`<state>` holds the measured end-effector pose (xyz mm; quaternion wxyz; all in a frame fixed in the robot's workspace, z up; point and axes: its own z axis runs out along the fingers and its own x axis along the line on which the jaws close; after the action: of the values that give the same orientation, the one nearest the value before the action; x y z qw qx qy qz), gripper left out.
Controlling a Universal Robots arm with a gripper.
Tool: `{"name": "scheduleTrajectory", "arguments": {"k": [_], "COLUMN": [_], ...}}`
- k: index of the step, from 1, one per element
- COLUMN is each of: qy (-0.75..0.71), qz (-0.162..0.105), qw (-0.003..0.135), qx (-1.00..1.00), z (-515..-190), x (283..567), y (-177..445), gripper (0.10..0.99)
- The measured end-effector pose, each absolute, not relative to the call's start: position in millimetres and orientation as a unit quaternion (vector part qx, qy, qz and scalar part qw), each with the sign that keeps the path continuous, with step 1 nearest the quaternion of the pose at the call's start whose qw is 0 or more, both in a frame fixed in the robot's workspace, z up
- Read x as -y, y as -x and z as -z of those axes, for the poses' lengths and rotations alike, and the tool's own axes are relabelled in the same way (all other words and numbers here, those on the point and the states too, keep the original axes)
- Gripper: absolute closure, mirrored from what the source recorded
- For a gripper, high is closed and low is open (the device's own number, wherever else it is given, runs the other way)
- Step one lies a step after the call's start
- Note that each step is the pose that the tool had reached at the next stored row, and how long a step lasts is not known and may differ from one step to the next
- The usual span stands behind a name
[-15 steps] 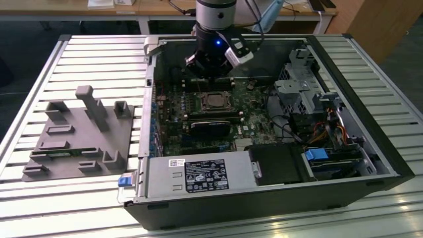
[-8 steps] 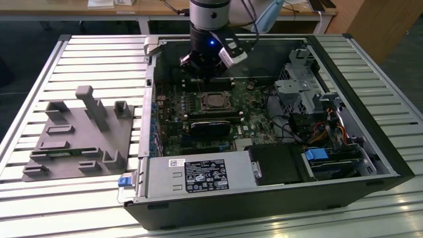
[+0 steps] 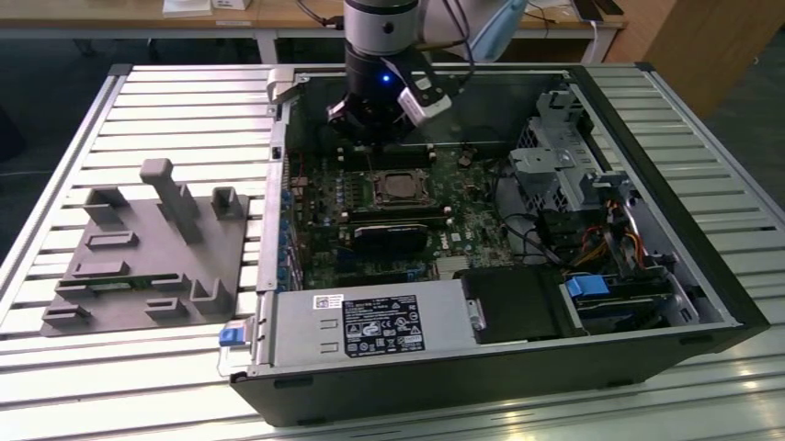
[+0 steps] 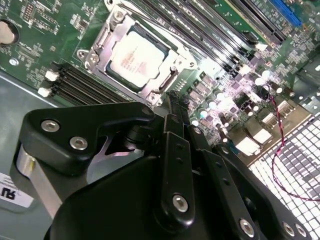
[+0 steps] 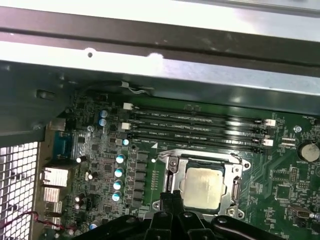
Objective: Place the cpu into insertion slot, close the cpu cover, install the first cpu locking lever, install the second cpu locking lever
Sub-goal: 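Install the first cpu locking lever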
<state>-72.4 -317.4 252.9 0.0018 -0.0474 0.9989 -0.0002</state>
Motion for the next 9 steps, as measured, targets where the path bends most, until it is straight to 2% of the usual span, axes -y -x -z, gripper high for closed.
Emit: {"name": "scheduleTrajectory", "arguments": {"k": [9], "qy": [0.047], "qz": [0.0], "qw": [0.002], "qx": [-0.999], "z": [-253], "x": [315], "y": [86], "gripper": [0.98]}}
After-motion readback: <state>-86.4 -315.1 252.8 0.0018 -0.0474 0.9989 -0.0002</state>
